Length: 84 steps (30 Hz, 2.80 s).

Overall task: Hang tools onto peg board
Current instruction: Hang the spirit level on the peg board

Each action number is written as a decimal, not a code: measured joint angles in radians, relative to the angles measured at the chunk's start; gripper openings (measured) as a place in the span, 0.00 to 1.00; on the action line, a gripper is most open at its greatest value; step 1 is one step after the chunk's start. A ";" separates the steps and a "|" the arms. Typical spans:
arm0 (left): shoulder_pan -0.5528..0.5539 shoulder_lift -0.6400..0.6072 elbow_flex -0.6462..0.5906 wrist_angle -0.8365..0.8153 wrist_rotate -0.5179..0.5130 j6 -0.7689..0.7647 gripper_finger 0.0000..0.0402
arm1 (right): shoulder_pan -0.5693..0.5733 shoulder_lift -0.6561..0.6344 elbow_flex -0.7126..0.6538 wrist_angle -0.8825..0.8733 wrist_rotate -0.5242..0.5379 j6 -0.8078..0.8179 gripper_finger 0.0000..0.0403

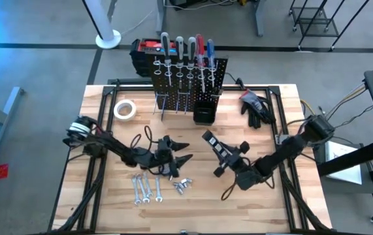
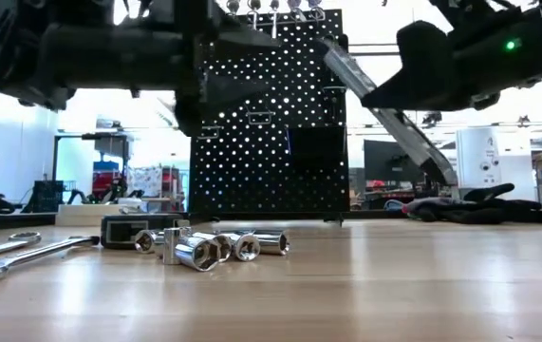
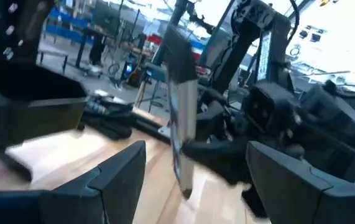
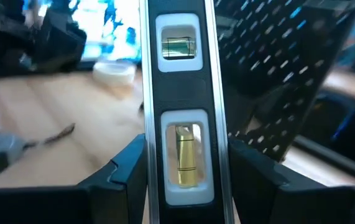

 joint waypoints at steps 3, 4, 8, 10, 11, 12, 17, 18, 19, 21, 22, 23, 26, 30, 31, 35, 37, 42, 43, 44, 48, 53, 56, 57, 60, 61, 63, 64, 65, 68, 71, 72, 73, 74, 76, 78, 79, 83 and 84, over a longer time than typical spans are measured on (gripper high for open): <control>0.000 0.031 0.054 -0.001 -0.017 0.068 0.66 | 0.010 0.080 0.065 0.075 0.092 -0.131 0.40; 0.000 0.039 0.070 -0.003 -0.027 0.086 0.66 | 0.015 0.103 0.092 0.077 0.097 -0.162 0.40; -0.001 0.047 0.117 -0.001 -0.061 0.159 0.66 | 0.023 0.193 0.201 0.071 0.116 -0.244 0.40; 0.000 0.045 0.126 0.002 -0.082 0.197 0.66 | 0.028 0.225 0.250 0.071 0.142 -0.273 0.40; 0.000 0.043 0.127 0.000 -0.096 0.207 0.66 | 0.030 0.239 0.273 0.073 0.159 -0.280 0.40; 0.000 0.043 0.128 0.000 -0.099 0.212 0.66 | 0.034 0.245 0.287 0.071 0.163 -0.289 0.40; -0.003 0.034 0.106 0.016 -0.095 0.180 0.66 | 0.034 0.243 0.344 0.070 0.168 -0.272 0.40; -0.004 0.034 0.099 0.020 -0.092 0.174 0.66 | 0.033 0.241 0.352 0.070 0.168 -0.276 0.40; -0.005 0.034 0.095 0.025 -0.092 0.171 0.66 | 0.032 0.241 0.357 0.069 0.168 -0.282 0.40; -0.008 0.034 0.092 0.030 -0.090 0.168 0.66 | 0.032 0.239 0.372 0.069 0.171 -0.291 0.40; -0.008 0.034 0.092 0.029 -0.087 0.168 0.66 | 0.031 0.238 0.377 0.070 0.172 -0.293 0.40; -0.008 0.034 0.093 0.026 -0.083 0.168 0.66 | 0.027 0.238 0.381 0.070 0.173 -0.292 0.40; -0.006 0.034 0.106 0.017 -0.076 0.176 0.66 | 0.019 0.238 0.389 0.070 0.172 -0.271 0.40; -0.008 0.034 0.110 0.020 -0.071 0.185 0.66 | 0.020 0.237 0.405 0.070 0.171 -0.307 0.40; -0.008 0.034 0.110 0.020 -0.071 0.183 0.66 | 0.020 0.237 0.406 0.070 0.171 -0.314 0.40; -0.001 0.034 0.110 0.020 -0.072 0.180 0.66 | 0.019 0.237 0.406 0.068 0.172 -0.317 0.40; 0.003 0.034 0.113 0.017 -0.068 0.179 0.66 | 0.019 0.237 0.406 0.068 0.173 -0.319 0.40; 0.021 0.034 0.130 -0.031 -0.045 0.160 0.66 | 0.014 0.237 0.417 0.067 0.170 -0.315 0.40; 0.024 0.034 0.137 -0.036 -0.040 0.153 0.66 | 0.013 0.237 0.426 0.067 0.170 -0.330 0.40; 0.026 0.034 0.143 -0.042 -0.031 0.152 0.66 | 0.012 0.238 0.436 0.068 0.168 -0.343 0.40; 0.033 0.034 0.173 -0.076 -0.017 0.158 0.66 | 0.012 0.242 0.453 0.066 0.160 -0.393 0.40; 0.034 0.034 0.203 -0.134 0.004 0.165 0.51 | 0.012 0.243 0.456 0.064 0.156 -0.401 0.40; 0.034 0.034 0.205 -0.137 0.019 0.168 0.33 | 0.012 0.243 0.456 0.064 0.153 -0.393 0.40; 0.034 0.034 0.205 -0.133 0.026 0.173 0.26 | 0.012 0.243 0.456 0.064 0.152 -0.393 0.40; 0.034 0.034 0.201 -0.112 0.048 0.195 0.10 | 0.011 0.243 0.456 0.062 0.157 -0.402 0.40; 0.036 0.034 0.199 -0.108 0.057 0.199 0.10 | 0.011 0.243 0.456 0.062 0.158 -0.403 0.40; 0.034 0.034 0.196 -0.109 0.057 0.205 0.10 | 0.012 0.243 0.456 0.058 0.145 -0.405 0.40; 0.034 0.033 0.192 -0.108 0.055 0.208 0.10 | 0.011 0.243 0.456 0.058 0.134 -0.409 0.40; 0.034 0.032 0.185 -0.106 0.052 0.209 0.10 | 0.008 0.243 0.455 0.058 0.122 -0.410 0.40; 0.034 0.029 0.154 -0.097 0.052 0.217 0.10 | 0.006 0.244 0.454 0.058 0.088 -0.394 0.48; 0.041 0.005 0.089 -0.125 0.017 0.206 0.10 | 0.026 0.238 0.455 0.069 0.050 -0.363 0.59; 0.051 -0.005 0.060 -0.144 0.011 0.183 0.10 | 0.035 0.228 0.456 0.070 0.045 -0.348 0.62; 0.062 -0.022 0.029 -0.165 0.011 0.152 0.10 | 0.043 0.215 0.456 0.071 0.032 -0.329 0.64; 0.075 -0.051 -0.006 -0.178 0.025 0.111 0.10 | 0.047 0.200 0.457 0.072 0.004 -0.306 0.66; 0.111 -0.115 -0.072 -0.183 0.087 0.007 0.10 | 0.050 0.180 0.457 0.072 -0.049 -0.270 0.67; 0.154 -0.167 -0.147 -0.192 0.163 -0.055 0.10 | 0.049 0.164 0.457 0.068 -0.095 -0.259 0.66; 0.178 -0.185 -0.175 -0.206 0.206 -0.069 0.10 | 0.050 0.158 0.457 0.070 -0.109 -0.259 0.66; 0.293 -0.279 -0.229 -0.235 0.478 -0.123 0.10 | 0.045 0.154 0.456 0.062 -0.113 -0.282 0.60; 0.319 -0.295 -0.233 -0.269 0.533 -0.127 0.10 | 0.039 0.154 0.455 0.061 -0.115 -0.282 0.59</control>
